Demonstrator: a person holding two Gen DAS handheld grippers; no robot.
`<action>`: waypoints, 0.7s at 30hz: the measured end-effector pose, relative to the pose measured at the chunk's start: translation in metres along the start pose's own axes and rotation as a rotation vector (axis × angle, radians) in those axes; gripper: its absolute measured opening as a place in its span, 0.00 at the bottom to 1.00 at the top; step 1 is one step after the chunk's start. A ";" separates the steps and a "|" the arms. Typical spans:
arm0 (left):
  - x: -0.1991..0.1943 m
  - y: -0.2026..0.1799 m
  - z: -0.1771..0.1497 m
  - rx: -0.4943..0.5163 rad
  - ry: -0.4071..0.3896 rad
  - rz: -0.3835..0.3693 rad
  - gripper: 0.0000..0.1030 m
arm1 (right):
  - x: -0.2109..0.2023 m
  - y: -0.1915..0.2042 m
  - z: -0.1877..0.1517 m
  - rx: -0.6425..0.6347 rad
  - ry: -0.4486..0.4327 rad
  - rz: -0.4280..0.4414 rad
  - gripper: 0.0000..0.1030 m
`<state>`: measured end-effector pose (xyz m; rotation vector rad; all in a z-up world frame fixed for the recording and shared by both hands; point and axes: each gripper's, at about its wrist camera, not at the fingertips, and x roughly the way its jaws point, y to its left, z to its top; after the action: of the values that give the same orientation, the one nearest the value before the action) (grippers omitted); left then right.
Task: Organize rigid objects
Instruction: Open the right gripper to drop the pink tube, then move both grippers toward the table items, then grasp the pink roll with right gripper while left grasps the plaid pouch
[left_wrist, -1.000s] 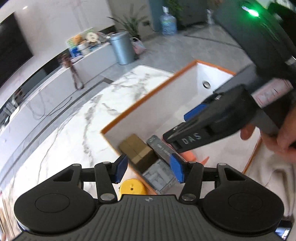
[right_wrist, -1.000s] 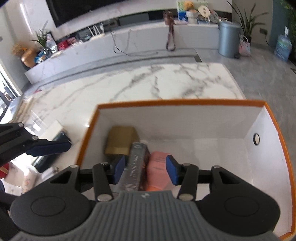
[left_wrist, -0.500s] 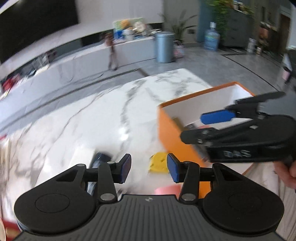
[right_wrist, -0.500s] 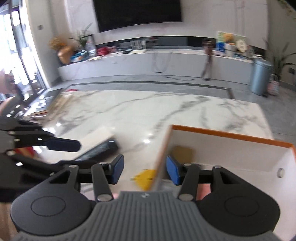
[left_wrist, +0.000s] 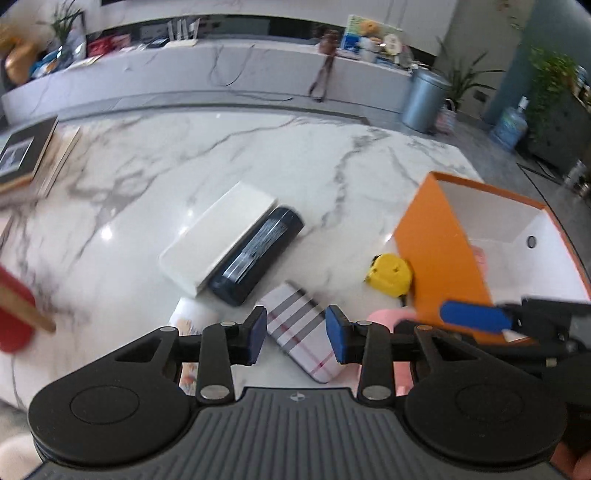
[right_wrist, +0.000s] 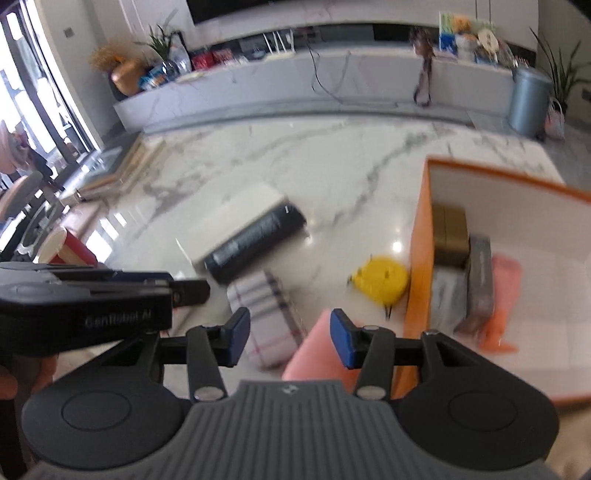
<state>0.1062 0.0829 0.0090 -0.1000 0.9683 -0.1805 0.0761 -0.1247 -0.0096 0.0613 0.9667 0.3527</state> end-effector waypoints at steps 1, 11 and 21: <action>0.002 0.002 -0.003 -0.012 0.003 0.006 0.42 | 0.002 0.000 -0.004 0.009 0.016 -0.005 0.54; 0.016 0.013 -0.024 -0.074 0.010 -0.043 0.47 | 0.020 0.008 -0.017 0.018 0.065 -0.144 0.67; 0.019 0.033 -0.027 -0.171 -0.023 -0.016 0.47 | 0.051 0.038 -0.016 -0.132 0.116 -0.334 0.63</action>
<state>0.0981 0.1112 -0.0270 -0.2659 0.9594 -0.1111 0.0790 -0.0740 -0.0512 -0.2414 1.0459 0.1117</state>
